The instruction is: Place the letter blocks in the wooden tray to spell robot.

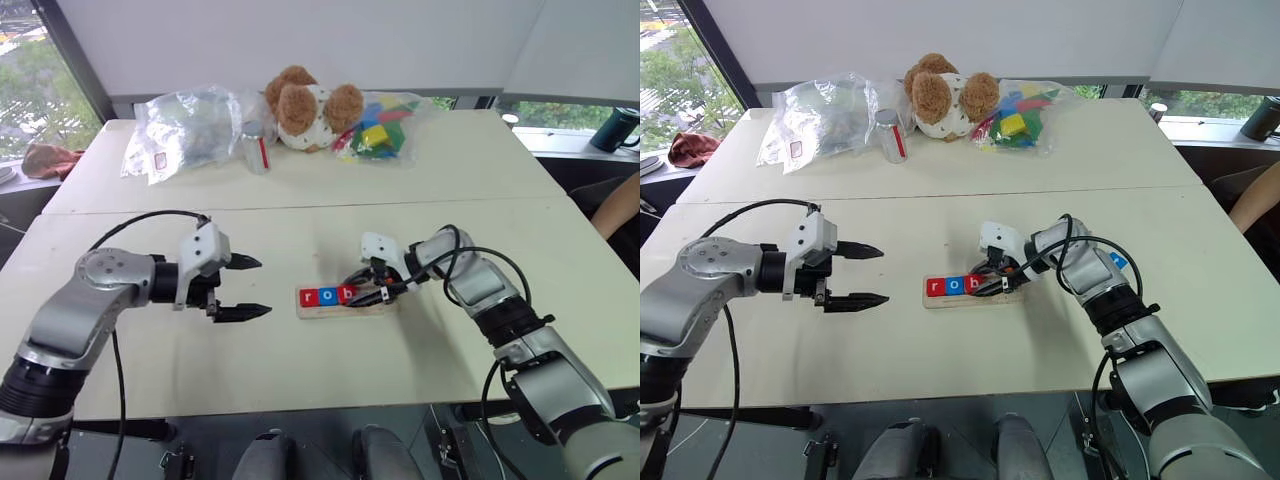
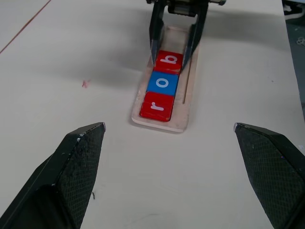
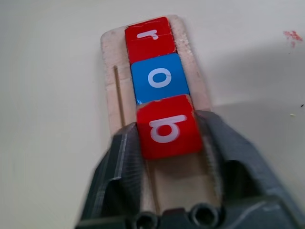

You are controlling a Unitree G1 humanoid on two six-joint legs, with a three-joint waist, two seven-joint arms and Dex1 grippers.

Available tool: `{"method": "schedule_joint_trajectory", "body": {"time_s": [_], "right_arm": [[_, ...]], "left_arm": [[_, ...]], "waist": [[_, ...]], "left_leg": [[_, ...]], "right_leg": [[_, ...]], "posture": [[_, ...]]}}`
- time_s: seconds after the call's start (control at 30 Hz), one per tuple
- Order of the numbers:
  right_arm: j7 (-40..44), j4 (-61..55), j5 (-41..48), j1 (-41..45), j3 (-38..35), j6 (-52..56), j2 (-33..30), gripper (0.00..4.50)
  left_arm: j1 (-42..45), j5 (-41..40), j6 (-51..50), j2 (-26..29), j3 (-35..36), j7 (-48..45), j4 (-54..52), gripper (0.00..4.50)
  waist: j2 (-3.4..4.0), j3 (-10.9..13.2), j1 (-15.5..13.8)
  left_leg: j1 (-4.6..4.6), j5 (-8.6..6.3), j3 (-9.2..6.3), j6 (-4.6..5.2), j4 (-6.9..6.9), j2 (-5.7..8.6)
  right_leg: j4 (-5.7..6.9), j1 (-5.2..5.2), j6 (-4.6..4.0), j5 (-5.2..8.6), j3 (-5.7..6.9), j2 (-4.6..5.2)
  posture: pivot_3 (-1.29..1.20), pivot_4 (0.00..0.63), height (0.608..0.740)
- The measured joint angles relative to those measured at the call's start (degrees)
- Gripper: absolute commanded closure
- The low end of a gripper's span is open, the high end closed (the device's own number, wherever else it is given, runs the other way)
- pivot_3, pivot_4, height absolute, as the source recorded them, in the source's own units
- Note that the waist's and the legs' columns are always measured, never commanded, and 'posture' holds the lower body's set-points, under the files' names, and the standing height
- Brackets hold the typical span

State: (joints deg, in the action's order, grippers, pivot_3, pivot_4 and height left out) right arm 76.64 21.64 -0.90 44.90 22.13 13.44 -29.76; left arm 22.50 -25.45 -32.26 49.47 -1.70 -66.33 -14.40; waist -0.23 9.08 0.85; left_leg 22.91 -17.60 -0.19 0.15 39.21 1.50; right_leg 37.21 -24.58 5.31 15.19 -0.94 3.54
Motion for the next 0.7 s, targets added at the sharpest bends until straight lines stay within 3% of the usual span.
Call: {"method": "schedule_joint_trajectory", "body": {"time_s": [0.07, 0.33, 0.47, 0.6, 0.7], "right_arm": [[0.23, -0.21, 0.02, -0.04, 0.0, 0.39, -0.03, 0.01], [-0.58, -2.89, 1.2, -0.18, -1.07, 2.59, -0.12, 0.01], [-3.84, -6.4, 4.62, -0.03, -7.49, 8.0, -1.4, 0.01], [-15.44, -13.85, 7.04, -1.2, -19.64, 18.89, -4.36, 0.01], [-28.12, -20.97, 6.54, -7.01, -28.71, 26.94, -4.06, 0.01]], "left_arm": [[0.08, 0.01, 0.01, 0.0, -0.29, 0.0, 0.01, 0.0], [0.17, 0.01, 0.01, -0.06, -1.02, 0.16, 0.14, 0.0], [0.12, -0.3, -0.21, -0.06, -0.96, 0.31, 0.11, 0.0], [0.73, -3.67, -2.88, -1.49, 0.38, 0.75, -1.36, 0.0], [3.87, -6.01, -4.78, -2.89, 0.56, 1.33, -1.7, 0.0]], "waist": [[0.0, 0.0, -0.02], [0.0, 0.0, -0.03], [0.0, 0.0, -0.23], [-0.02, -0.01, -0.5], [-0.07, -0.05, -0.91]], "left_leg": [[0.0, 0.0, 0.0, 0.0, 0.0, 0.0], [0.0, 0.0, 0.0, 0.0, 0.0, 0.0], [0.02, 0.0, -0.03, 0.0, 0.0, 0.0], [0.09, -0.01, -0.14, -0.01, 0.0, 0.0], [0.11, -0.01, -0.16, -0.02, -0.01, 0.0]], "right_leg": [[0.0, 0.0, 0.0, 0.0, 0.0, 0.0], [0.0, 0.0, 0.0, 0.0, 0.0, 0.0], [0.0, -0.01, 0.0, 0.0, 0.0, 0.02], [-0.02, -0.01, 0.0, 0.0, 0.02, 0.05], [-0.02, -0.01, 0.0, 0.0, 0.03, 0.04]], "posture": [[0.0, 0.15, 0.74], [0.0, 0.15, 0.74], [0.0, 0.15, 0.74], [0.0, 0.15, 0.74], [0.0, 0.15, 0.74]]}}
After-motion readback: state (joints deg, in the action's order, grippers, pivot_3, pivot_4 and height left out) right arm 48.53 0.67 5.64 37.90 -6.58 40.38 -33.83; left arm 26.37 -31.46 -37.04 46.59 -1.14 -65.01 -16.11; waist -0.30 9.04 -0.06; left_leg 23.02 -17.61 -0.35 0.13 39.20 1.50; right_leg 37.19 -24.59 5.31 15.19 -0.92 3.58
